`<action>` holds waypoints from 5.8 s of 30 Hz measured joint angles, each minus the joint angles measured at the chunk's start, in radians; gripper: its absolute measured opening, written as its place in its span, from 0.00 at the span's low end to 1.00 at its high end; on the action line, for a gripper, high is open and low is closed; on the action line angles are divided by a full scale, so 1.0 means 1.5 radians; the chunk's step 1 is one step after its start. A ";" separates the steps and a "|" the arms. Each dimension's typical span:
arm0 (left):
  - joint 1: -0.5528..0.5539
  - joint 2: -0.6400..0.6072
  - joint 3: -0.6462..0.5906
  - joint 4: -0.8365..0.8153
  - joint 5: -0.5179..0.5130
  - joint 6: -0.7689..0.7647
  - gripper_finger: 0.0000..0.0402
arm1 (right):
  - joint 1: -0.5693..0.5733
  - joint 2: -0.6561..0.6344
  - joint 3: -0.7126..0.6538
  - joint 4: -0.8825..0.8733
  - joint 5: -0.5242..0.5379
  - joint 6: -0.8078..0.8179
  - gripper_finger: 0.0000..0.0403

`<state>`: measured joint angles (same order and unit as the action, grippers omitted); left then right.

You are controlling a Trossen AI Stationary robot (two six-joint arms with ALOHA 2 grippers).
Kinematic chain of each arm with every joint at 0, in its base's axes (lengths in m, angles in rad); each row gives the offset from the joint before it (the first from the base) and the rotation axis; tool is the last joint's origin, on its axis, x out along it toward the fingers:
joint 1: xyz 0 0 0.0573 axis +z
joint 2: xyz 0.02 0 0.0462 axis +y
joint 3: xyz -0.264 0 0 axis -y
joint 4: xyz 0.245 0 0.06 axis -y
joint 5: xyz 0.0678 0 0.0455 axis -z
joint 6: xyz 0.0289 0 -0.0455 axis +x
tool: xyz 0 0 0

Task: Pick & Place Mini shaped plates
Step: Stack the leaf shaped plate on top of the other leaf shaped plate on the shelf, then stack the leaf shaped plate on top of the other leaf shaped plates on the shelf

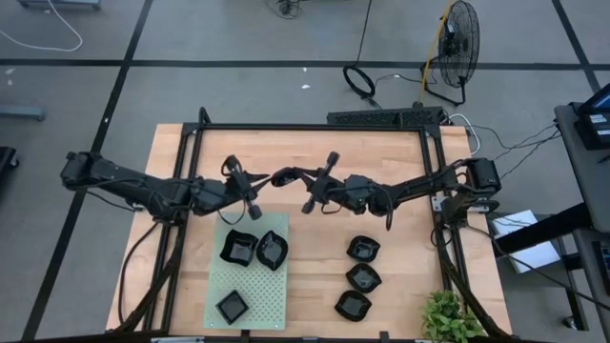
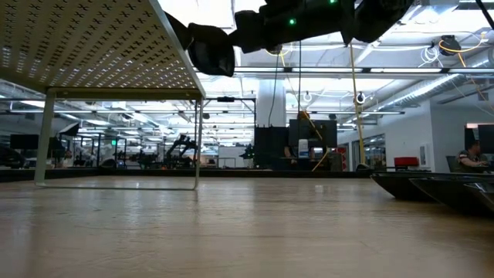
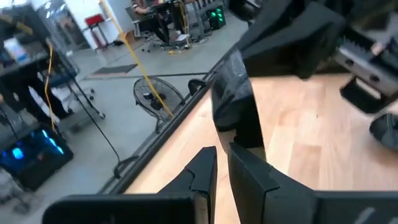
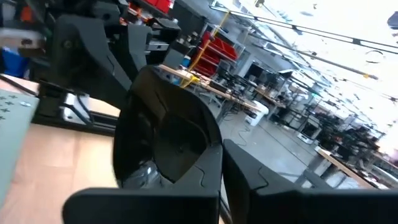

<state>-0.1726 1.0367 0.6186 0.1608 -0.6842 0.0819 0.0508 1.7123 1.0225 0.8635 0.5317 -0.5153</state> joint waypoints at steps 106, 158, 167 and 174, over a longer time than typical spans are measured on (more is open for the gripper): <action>-0.113 0.097 0.269 -0.486 0.391 -0.532 0.39 | 0.201 -0.005 0.000 -0.007 0.483 -0.115 0.49; -0.060 -0.271 -0.090 -0.194 0.299 -0.198 0.42 | 0.195 -0.185 -0.164 -0.902 -0.201 0.702 0.49; -0.060 -0.271 -0.090 -0.195 0.299 -0.198 0.42 | 0.188 -0.185 -0.235 -0.772 -0.214 0.680 0.49; -0.060 -0.271 -0.090 -0.194 0.299 -0.199 0.42 | 0.188 -0.185 -0.240 -0.730 -0.216 0.641 0.38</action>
<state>-0.2630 0.6300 0.4843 -0.1304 -0.2363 -0.2160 0.3325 1.4342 0.6624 -0.2316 0.2076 0.4467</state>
